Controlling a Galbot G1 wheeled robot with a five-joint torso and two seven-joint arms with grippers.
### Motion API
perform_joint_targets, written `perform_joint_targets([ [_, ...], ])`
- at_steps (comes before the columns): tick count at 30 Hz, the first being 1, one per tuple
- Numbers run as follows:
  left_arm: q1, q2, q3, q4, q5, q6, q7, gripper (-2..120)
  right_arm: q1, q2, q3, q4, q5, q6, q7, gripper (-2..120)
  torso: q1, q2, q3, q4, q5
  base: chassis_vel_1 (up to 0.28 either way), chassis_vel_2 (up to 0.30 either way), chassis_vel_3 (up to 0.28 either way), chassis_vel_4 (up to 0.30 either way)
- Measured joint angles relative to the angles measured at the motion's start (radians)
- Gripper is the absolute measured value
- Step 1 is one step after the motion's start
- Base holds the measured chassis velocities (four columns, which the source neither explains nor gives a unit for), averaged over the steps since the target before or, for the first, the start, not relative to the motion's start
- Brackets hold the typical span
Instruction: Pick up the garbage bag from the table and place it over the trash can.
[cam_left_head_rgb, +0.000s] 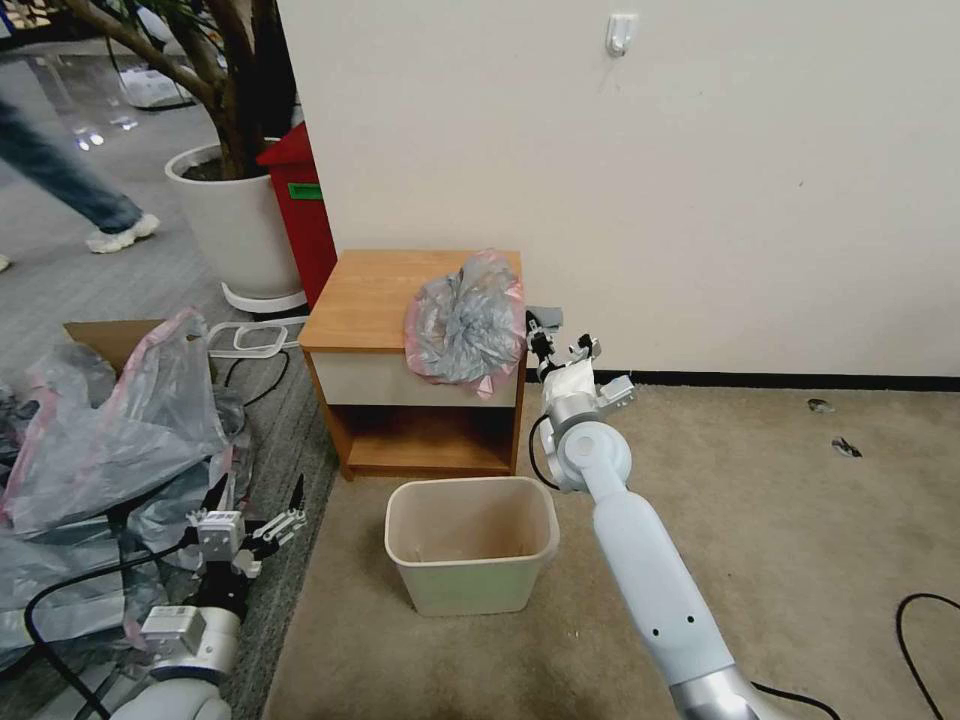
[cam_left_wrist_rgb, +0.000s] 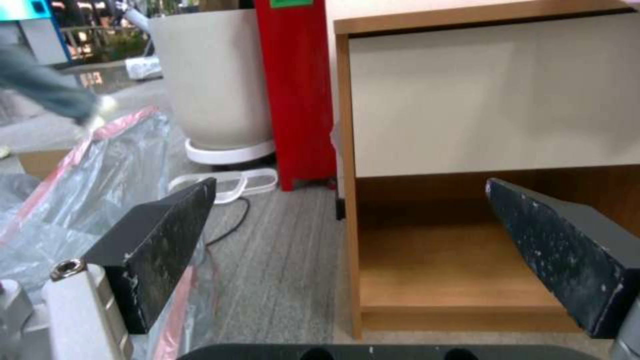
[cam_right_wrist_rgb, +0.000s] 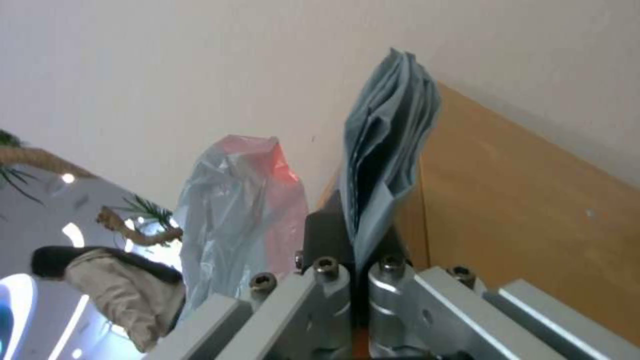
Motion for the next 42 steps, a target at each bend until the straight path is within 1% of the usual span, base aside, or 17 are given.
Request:
perform_joint_targets([
  [4,-0.004,-0.005,0.008,0.006,0.002,0.000,0.000,100,-0.039,-0.035,-0.048,0.096,-0.011,-0.023,0.084,0,0.000,0.000,0.000,0.0000,0.0000,0.000,0.000,0.000,0.000],
  [8,-0.008,-0.010,0.017,0.014,0.003,-0.001,0.002,100,-0.098,-0.090,-0.113,0.230,-0.026,-0.056,0.195,0,0.000,0.000,0.000,0.0001,0.0000,0.000,0.000,0.000,0.000],
  [9,-0.008,-0.010,0.017,0.014,0.003,-0.001,0.002,100,-0.098,-0.090,-0.113,0.230,-0.026,-0.056,0.195,0,0.000,0.000,0.000,0.0001,0.0000,0.000,0.000,0.000,0.000],
  [12,-0.011,-0.010,0.018,0.016,0.003,-0.002,0.002,100,-0.149,-0.133,-0.155,0.330,-0.034,-0.104,0.301,0,0.000,0.000,0.000,0.0000,0.0001,0.000,0.000,0.000,0.000],
  [14,-0.011,-0.010,0.017,0.016,0.003,-0.002,0.002,100,-0.157,-0.139,-0.159,0.342,-0.034,-0.111,0.316,0,0.000,0.000,0.000,0.0000,0.0000,0.000,0.000,0.000,0.000],
  [15,-0.012,-0.009,0.016,0.019,0.003,-0.002,0.002,100,-0.194,-0.170,-0.185,0.403,-0.033,-0.154,0.396,0,0.000,0.000,0.000,0.0000,-0.0001,0.000,0.000,0.000,0.000],
  [16,-0.014,-0.009,0.015,0.022,0.002,-0.002,0.002,100,-0.214,-0.185,-0.204,0.431,-0.032,-0.173,0.435,0,0.000,0.000,0.000,-0.0001,-0.0001,0.000,0.000,0.000,0.000],
  [17,-0.014,-0.009,0.015,0.022,0.002,-0.002,0.002,100,-0.214,-0.185,-0.204,0.431,-0.032,-0.173,0.435,0,0.000,0.000,0.000,-0.0001,-0.0001,0.000,0.000,0.000,0.000],
  [18,-0.016,-0.009,0.015,0.026,0.002,-0.002,0.002,100,-0.238,-0.202,-0.232,0.461,-0.032,-0.193,0.484,0,0.000,0.000,0.000,-0.0002,0.0001,0.000,0.000,0.000,0.000],
  [21,-0.023,-0.013,0.016,0.031,0.002,-0.003,0.000,100,-0.292,-0.247,-0.300,0.526,-0.045,-0.218,0.548,0,0.000,0.000,0.000,-0.0001,-0.0001,0.000,0.000,0.000,0.000],
  [24,-0.025,-0.018,0.020,0.034,0.002,-0.003,0.000,100,-0.313,-0.251,-0.327,0.548,-0.059,-0.221,0.564,0,0.000,0.000,0.000,-0.0002,-0.0001,0.000,0.000,0.000,0.000],
  [32,-0.024,-0.024,0.024,0.033,0.003,-0.003,0.000,100,-0.310,-0.207,-0.382,0.569,-0.082,-0.207,0.580,0,0.000,0.000,0.000,0.0000,-0.0001,0.000,0.000,0.000,0.000],
  [33,-0.024,-0.024,0.023,0.033,0.003,-0.003,0.000,100,-0.305,-0.198,-0.391,0.581,-0.081,-0.204,0.579,0,0.000,0.000,0.000,0.0000,-0.0001,0.000,0.000,0.000,0.000],
  [34,-0.021,-0.027,0.021,0.035,0.003,-0.004,0.000,100,-0.288,-0.166,-0.416,0.613,-0.078,-0.184,0.578,0,0.000,0.000,0.000,0.0000,-0.0002,0.000,0.000,0.000,0.000],
  [37,-0.020,-0.032,0.024,0.035,0.004,-0.004,0.000,100,-0.276,-0.144,-0.427,0.621,-0.062,-0.159,0.575,0,0.000,0.000,0.000,0.0001,-0.0002,0.000,0.000,0.000,0.000],
  [40,-0.020,-0.038,0.028,0.037,0.005,-0.004,0.000,100,-0.269,-0.129,-0.431,0.621,-0.031,-0.128,0.555,0,0.000,0.000,0.000,0.0001,-0.0002,0.000,0.000,0.000,0.000],
  [42,-0.020,-0.043,0.029,0.039,0.006,-0.004,0.000,100,-0.272,-0.114,-0.432,0.619,0.001,-0.079,0.484,0,0.000,0.000,0.000,0.0000,-0.0001,0.000,0.000,0.000,0.000],
])
